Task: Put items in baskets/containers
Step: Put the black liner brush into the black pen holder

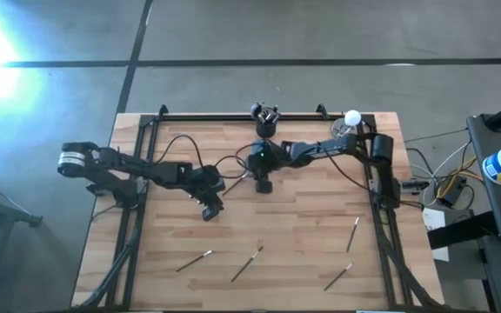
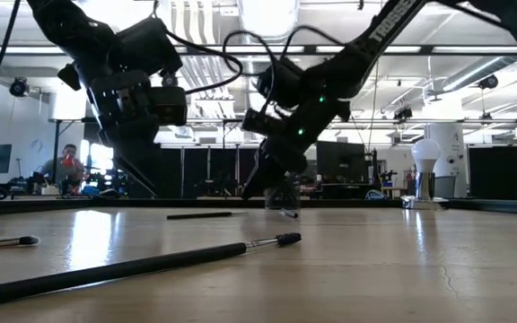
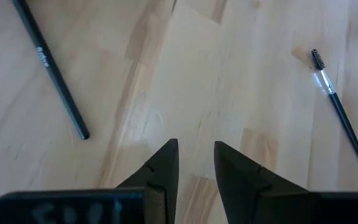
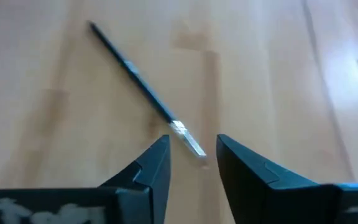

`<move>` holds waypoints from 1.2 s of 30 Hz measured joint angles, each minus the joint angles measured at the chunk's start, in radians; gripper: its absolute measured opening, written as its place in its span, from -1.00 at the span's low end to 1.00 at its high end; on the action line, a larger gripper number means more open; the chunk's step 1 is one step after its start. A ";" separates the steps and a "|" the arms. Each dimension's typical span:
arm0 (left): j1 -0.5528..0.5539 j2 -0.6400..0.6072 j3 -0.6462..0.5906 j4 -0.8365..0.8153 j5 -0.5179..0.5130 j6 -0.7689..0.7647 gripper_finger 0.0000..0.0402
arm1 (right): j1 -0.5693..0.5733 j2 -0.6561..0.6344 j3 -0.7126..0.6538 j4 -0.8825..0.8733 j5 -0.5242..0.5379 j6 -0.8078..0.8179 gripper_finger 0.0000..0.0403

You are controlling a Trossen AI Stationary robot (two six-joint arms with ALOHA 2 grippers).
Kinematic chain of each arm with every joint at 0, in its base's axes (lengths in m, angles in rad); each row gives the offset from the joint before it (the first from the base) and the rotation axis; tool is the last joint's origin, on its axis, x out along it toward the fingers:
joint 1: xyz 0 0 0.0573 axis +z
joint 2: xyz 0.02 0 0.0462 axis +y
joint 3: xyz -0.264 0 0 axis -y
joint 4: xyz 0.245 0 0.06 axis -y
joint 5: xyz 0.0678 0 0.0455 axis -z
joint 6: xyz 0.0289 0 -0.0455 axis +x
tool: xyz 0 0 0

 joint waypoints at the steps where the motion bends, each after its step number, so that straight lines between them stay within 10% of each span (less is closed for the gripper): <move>1: 0.000 -0.001 0.000 -0.002 0.002 0.000 -0.53 | -0.010 0.013 0.006 -0.002 -0.016 -0.009 -0.34; 11: 0.019 -0.025 0.000 -0.075 0.005 0.026 -0.53 | -0.031 0.134 0.132 -0.103 -0.126 -0.043 -0.33; 23: 0.063 -0.032 0.000 -0.063 -0.037 -0.062 -0.53 | 0.003 0.112 0.109 -0.180 -0.122 -0.056 -0.92; 36: 0.108 -0.032 0.011 -0.073 -0.016 -0.034 -0.53 | 0.097 0.015 0.095 -0.226 -0.127 -0.091 -0.94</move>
